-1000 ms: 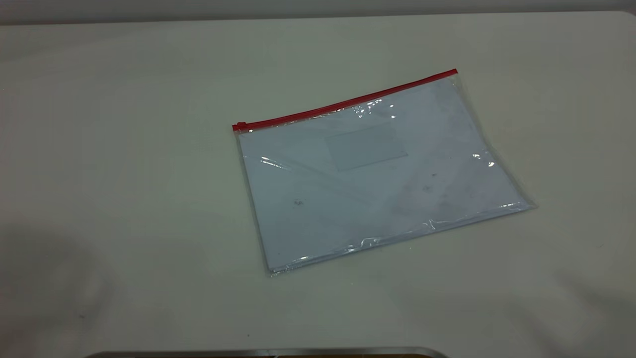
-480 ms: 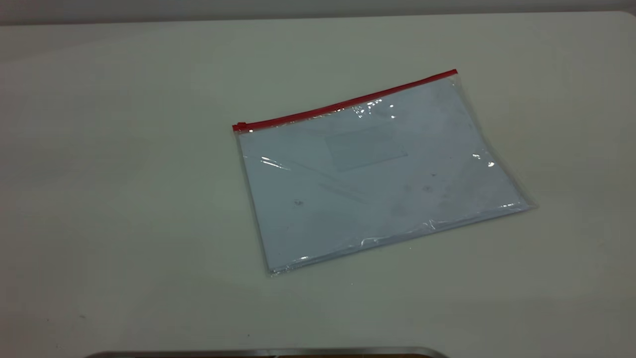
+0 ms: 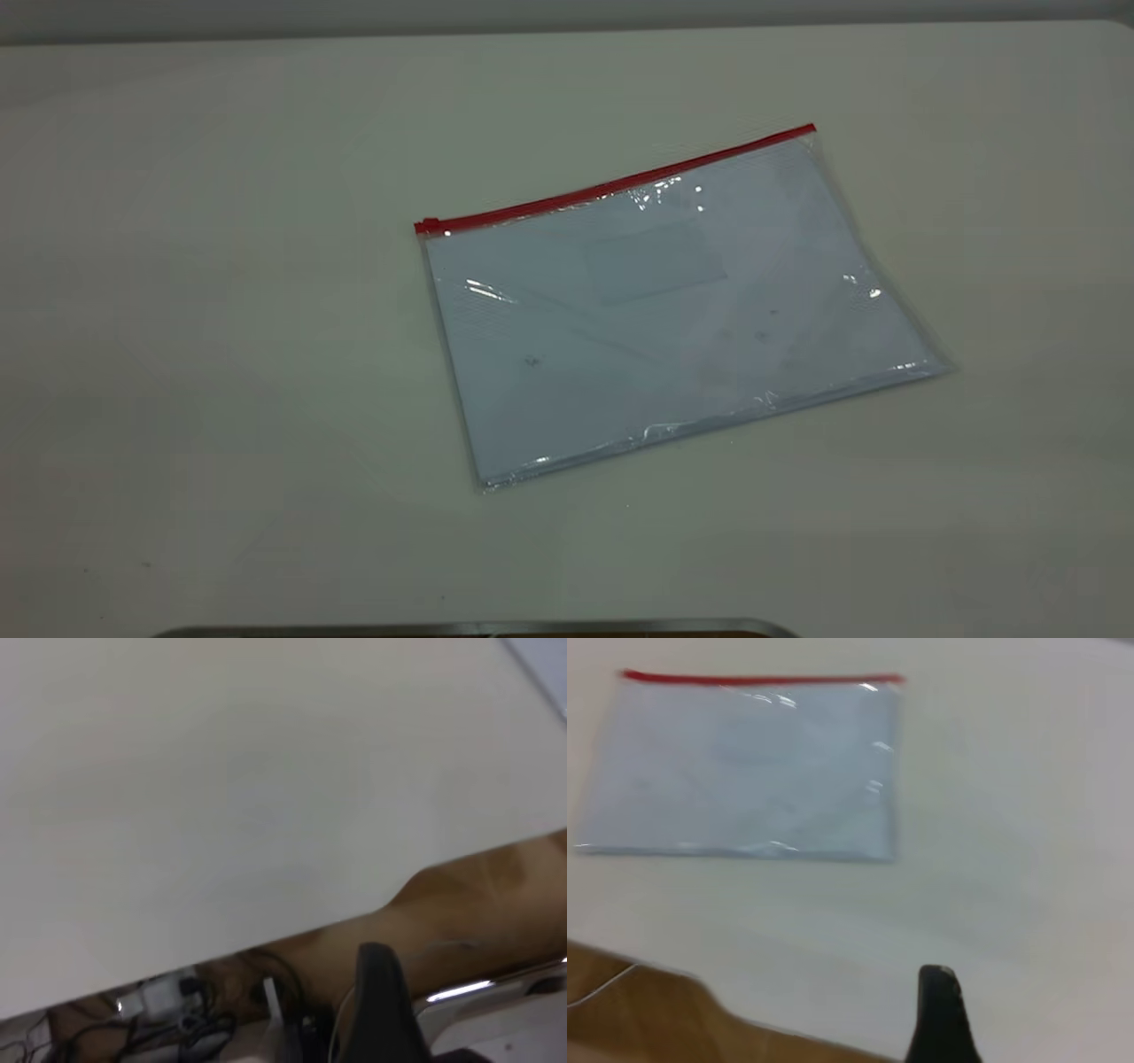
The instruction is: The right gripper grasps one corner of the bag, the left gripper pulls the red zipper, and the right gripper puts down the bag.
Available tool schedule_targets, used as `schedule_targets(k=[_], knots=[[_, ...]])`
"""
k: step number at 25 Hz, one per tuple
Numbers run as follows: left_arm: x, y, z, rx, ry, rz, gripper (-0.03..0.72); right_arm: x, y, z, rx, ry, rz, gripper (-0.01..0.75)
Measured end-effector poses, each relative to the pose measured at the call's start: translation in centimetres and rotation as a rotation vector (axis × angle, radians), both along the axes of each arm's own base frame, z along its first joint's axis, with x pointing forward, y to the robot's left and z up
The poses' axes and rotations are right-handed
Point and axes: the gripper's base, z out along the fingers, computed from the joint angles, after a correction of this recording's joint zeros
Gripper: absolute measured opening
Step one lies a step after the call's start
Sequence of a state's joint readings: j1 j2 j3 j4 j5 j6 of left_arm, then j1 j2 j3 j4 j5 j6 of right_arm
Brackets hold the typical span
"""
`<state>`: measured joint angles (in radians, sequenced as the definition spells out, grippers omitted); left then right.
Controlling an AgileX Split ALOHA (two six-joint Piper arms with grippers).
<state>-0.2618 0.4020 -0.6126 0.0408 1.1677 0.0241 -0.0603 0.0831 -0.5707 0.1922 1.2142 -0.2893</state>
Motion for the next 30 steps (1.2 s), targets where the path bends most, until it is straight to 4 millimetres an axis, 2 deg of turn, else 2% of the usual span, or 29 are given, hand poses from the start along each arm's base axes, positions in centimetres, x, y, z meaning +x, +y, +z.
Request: schedule_targets(k=[5, 10, 16, 30], knots=[[0.1, 0.1, -1.4, 0.026, 0.043, 0.004, 0.589, 0.3, -0.9, -1.8, -0.002, -0.012, -0.114, 0.570], [0.1, 0.1, -2.7, 0.037, 0.083, 0.003, 0.589, 0.3, -0.9, -2.0, 0.005, -0.041, -0.129, 0.569], [0.4, 0.0, -3.4, 0.035, 0.071, 0.000, 0.589, 0.3, -0.9, -2.0, -0.001, -0.043, -0.113, 0.557], [0.3, -0.5, -3.4, -0.006, 0.078, -0.033, 0.589, 0.3, -0.7, -2.0, -0.005, -0.046, -0.091, 0.547]])
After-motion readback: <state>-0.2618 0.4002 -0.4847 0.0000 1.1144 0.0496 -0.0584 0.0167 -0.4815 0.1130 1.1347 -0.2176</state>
